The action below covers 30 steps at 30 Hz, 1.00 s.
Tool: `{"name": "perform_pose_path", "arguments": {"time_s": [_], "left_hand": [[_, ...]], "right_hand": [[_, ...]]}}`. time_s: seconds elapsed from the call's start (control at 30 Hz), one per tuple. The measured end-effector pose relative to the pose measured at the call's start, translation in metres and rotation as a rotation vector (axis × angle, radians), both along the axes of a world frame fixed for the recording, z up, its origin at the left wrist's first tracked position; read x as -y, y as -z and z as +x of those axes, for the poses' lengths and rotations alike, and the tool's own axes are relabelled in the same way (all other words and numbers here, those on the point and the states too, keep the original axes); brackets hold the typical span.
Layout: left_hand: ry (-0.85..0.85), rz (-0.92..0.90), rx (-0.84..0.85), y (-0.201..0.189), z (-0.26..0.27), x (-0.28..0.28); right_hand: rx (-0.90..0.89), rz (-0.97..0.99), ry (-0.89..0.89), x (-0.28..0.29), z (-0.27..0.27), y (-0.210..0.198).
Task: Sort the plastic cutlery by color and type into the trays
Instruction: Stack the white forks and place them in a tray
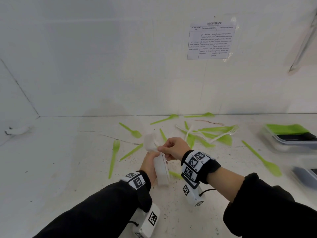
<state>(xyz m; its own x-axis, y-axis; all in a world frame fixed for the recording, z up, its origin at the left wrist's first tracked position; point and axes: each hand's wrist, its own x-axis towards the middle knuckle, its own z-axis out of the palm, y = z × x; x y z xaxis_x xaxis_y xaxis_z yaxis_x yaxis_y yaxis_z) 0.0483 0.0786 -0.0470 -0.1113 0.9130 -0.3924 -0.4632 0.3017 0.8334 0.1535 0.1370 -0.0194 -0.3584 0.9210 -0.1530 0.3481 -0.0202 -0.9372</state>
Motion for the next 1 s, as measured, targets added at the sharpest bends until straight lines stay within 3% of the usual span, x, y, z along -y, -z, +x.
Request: {"name": "perform_pose_path", "arguments": {"time_s": [0.17,0.37,0.53,0.67,0.87,1.0], "left_hand": [[0.035,0.013,-0.002,-0.004,0.001,0.001],[-0.025,0.02,0.007,-0.002,0.002,-0.003],[-0.115,-0.011,-0.009,-0.001,-0.001,-0.005],[-0.109,-0.02,-0.05,-0.003,-0.005,-0.006],[-0.112,-0.013,-0.064,-0.006,-0.004,-0.017],[-0.087,-0.003,-0.098,-0.005,0.0,-0.025]], "right_hand": [[0.031,0.041,-0.079,-0.004,0.0,0.0],[0.025,-0.115,-0.227,-0.013,0.007,-0.006],[0.563,0.182,-0.132,-0.04,0.015,-0.018],[0.839,0.156,-0.034,-0.07,0.025,-0.018],[1.039,0.23,-0.043,-0.088,0.026,0.001],[0.969,0.129,0.029,-0.098,0.023,0.001]]}}
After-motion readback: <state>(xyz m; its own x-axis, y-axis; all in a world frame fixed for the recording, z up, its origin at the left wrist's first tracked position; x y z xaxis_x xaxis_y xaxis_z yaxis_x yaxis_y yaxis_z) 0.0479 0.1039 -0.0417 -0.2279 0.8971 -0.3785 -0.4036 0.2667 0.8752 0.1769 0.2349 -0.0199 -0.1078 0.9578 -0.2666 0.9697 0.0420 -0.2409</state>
